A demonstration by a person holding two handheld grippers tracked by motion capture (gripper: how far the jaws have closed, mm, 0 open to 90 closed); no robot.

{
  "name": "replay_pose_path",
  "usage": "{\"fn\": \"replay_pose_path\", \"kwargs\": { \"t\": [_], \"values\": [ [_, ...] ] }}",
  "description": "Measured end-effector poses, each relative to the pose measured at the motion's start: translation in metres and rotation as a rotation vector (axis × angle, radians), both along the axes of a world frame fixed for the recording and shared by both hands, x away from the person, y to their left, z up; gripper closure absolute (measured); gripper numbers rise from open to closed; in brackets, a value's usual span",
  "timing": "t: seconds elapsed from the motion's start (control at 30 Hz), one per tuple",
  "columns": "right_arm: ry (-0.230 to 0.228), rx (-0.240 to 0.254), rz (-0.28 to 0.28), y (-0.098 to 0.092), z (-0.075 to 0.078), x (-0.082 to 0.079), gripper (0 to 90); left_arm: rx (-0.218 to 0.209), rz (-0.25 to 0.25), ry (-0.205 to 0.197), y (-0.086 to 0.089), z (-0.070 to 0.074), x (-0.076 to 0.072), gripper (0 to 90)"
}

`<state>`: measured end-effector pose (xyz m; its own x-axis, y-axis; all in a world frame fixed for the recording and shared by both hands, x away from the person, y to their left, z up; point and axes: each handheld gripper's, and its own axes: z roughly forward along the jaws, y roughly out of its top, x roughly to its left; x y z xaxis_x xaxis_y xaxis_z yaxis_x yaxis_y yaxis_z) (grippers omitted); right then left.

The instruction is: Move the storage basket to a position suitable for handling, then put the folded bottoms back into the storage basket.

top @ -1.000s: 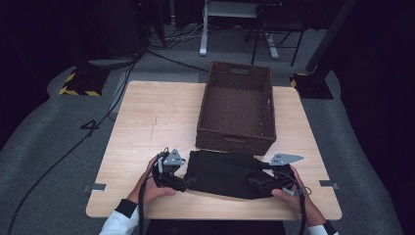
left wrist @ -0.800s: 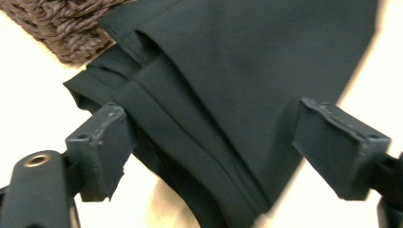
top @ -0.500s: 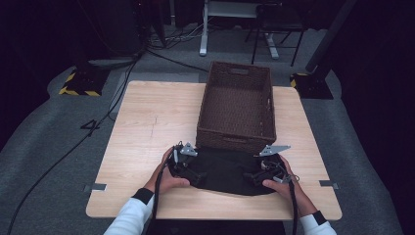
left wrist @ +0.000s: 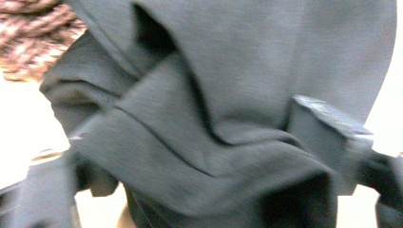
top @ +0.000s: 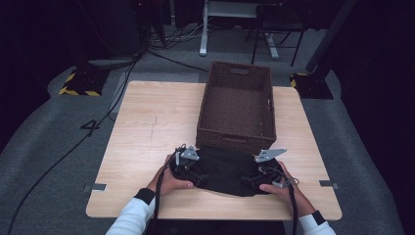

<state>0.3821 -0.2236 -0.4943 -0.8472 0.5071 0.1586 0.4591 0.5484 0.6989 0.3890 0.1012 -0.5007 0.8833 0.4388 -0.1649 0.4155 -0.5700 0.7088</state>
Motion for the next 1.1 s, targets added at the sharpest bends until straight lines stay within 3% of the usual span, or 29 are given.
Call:
{"fn": "replay_pose_path", "kwargs": {
  "t": [0.07, 0.13, 0.3, 0.57, 0.9, 1.1],
  "values": [
    [0.002, 0.001, -0.003, 0.0002, 0.0004, -0.0010, 35.7, -0.011, -0.005, 0.013, 0.0004, 0.0007, -0.0029, 27.8],
    [0.016, 0.008, 0.005, -0.0002, 0.0010, -0.0013, 42.5, -0.015, -0.011, 0.023, 0.0004, 0.0012, -0.0040, 38.5],
    [0.034, 0.028, 0.027, -0.0012, 0.0007, -0.0005, 50.4, -0.030, -0.029, 0.046, 0.0013, 0.0022, -0.0053, 48.2],
    [0.030, 0.046, 0.047, -0.0026, 0.0017, 0.0007, 59.2, -0.018, -0.032, 0.005, -0.0002, 0.0051, -0.0089, 55.2],
    [-0.003, 0.026, 0.045, -0.0007, 0.0050, -0.0034, 61.6, -0.040, -0.026, 0.011, 0.0021, 0.0039, -0.0100, 58.1],
    [-0.033, 0.029, 0.056, -0.0017, 0.0086, -0.0064, 64.9, -0.041, -0.031, -0.005, 0.0024, 0.0054, -0.0110, 62.1]
  ]
}}
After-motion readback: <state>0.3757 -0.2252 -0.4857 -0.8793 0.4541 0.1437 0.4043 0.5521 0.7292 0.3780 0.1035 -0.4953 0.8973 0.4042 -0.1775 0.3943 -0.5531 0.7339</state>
